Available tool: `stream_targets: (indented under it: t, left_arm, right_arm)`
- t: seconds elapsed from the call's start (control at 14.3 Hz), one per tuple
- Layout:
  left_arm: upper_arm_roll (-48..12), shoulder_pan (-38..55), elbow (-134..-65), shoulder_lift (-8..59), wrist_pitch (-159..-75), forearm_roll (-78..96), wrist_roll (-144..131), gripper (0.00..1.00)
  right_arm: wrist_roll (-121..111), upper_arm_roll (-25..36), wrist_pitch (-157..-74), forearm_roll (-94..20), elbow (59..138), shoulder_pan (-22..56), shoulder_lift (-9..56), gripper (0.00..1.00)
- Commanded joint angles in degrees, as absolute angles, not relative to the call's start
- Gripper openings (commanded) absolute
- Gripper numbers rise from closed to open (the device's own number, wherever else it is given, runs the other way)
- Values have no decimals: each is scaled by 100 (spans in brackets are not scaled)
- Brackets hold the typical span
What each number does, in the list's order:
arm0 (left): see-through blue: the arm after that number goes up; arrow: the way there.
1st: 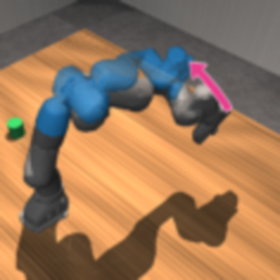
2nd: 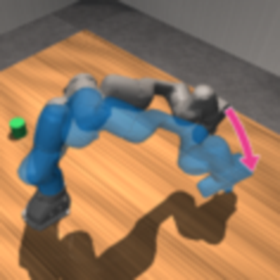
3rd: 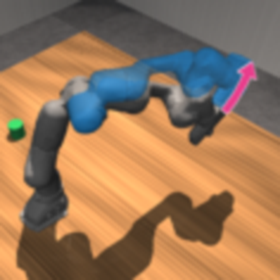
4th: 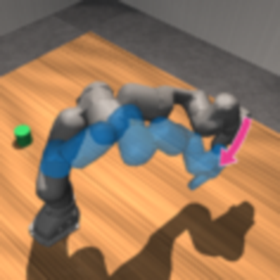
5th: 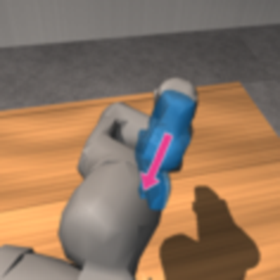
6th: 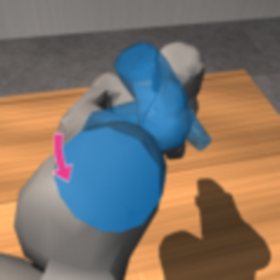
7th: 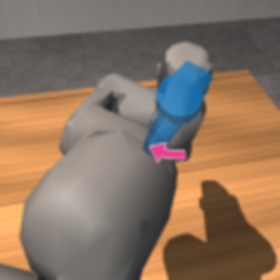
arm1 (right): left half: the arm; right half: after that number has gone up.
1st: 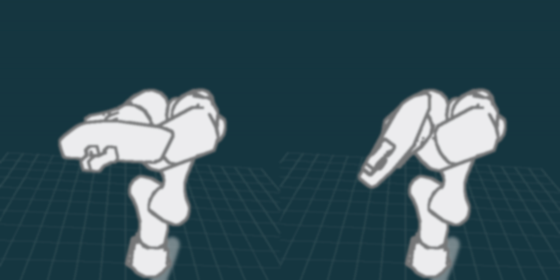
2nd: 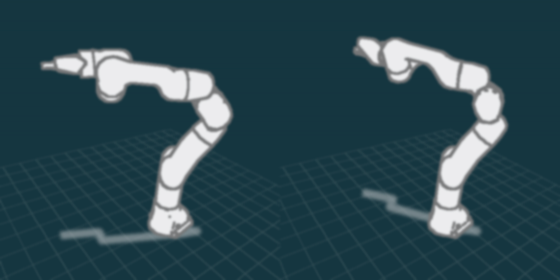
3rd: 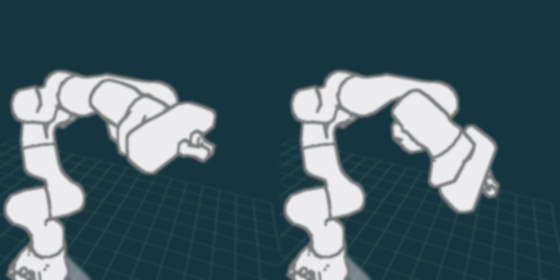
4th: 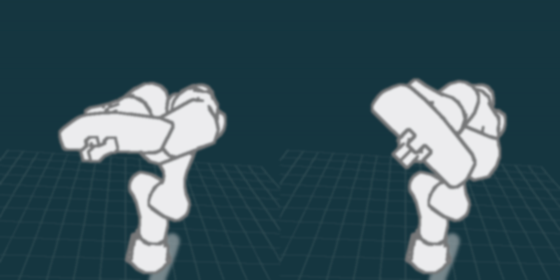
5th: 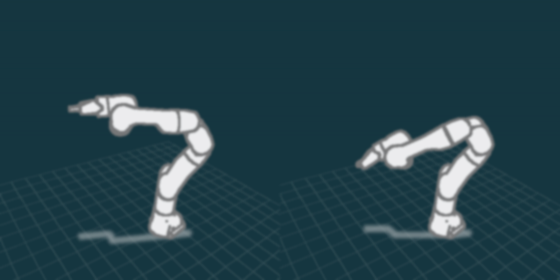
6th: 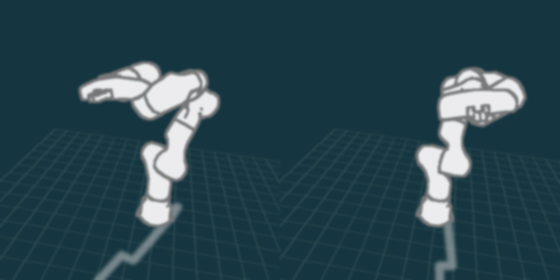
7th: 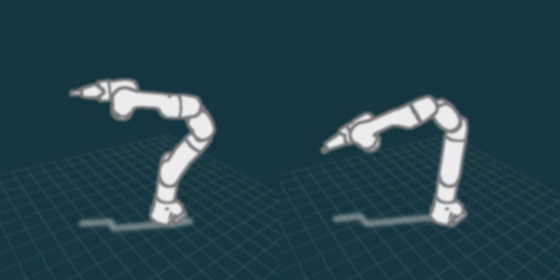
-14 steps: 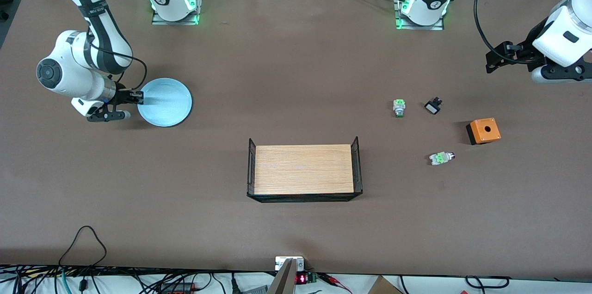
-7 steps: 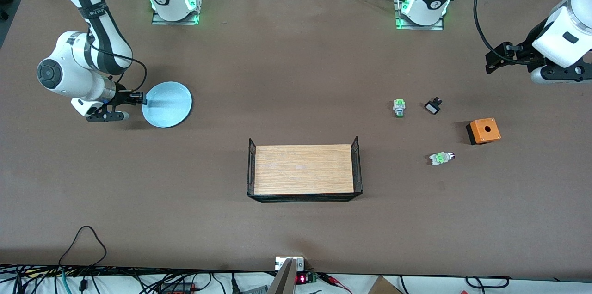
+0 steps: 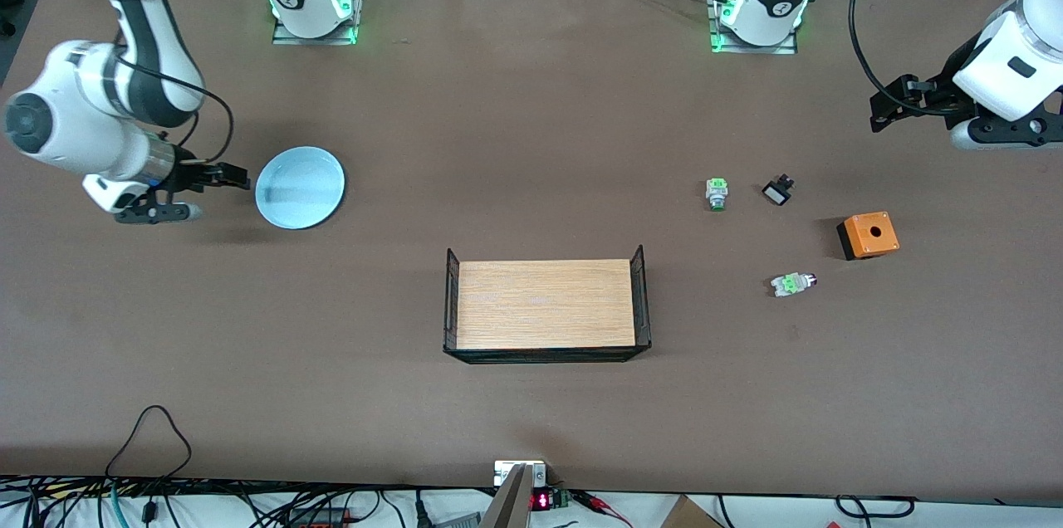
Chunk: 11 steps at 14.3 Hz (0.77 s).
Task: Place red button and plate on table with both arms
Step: 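Open the right gripper and draw it back from the plate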
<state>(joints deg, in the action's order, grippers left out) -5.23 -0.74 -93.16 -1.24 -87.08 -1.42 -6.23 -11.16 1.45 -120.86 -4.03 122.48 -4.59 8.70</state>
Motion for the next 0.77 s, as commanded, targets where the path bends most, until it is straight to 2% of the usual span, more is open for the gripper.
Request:
stream_targets:
  t: [0.0, 0.35, 0.7]
  left_arm:
    - [-519, -70, -9132, -35, -8640, -70, -519, 100]
    - [-527, -70, -9141, -35, -8640, -114, -519, 100]
    - [-527, -70, -9132, -35, -8640, -114, -519, 100]
  right_arm:
    - [-862, 97, -11419, -351, 11594, -413, 914, 100]
    - [8, 88, -10742, -343, 11049, -150, 888, 100]
    - [9, 88, -9556, 18, 9820, 88, 993, 100]
